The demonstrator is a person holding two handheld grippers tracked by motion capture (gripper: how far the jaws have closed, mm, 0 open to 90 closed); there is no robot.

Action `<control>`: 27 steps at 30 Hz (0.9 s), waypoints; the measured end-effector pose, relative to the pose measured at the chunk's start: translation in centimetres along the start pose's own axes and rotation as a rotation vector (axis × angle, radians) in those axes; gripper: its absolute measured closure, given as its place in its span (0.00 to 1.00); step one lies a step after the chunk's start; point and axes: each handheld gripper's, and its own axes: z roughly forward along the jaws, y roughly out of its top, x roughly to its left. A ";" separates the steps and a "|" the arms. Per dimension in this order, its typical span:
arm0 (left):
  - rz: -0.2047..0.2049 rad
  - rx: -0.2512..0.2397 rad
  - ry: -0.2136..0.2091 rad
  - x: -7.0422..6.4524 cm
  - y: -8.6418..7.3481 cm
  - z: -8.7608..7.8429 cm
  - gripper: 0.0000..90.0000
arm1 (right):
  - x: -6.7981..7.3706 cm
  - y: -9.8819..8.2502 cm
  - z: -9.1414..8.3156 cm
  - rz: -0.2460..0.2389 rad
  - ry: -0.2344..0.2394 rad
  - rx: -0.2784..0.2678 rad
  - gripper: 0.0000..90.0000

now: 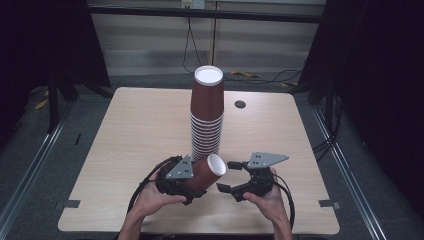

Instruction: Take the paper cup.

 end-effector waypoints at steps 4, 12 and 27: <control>0.043 0.035 -0.020 -0.3 0.4 0.2 0.16 | 0.1 0.0 0.2 -0.019 0.001 0.044 0.17; 0.089 0.149 -0.028 -0.8 0.8 0.8 0.16 | 0.3 0.4 0.4 -0.059 0.010 0.125 0.17; 0.119 0.229 -0.041 -0.3 1.1 0.9 0.16 | 0.0 0.2 1.9 -0.080 0.016 0.254 0.15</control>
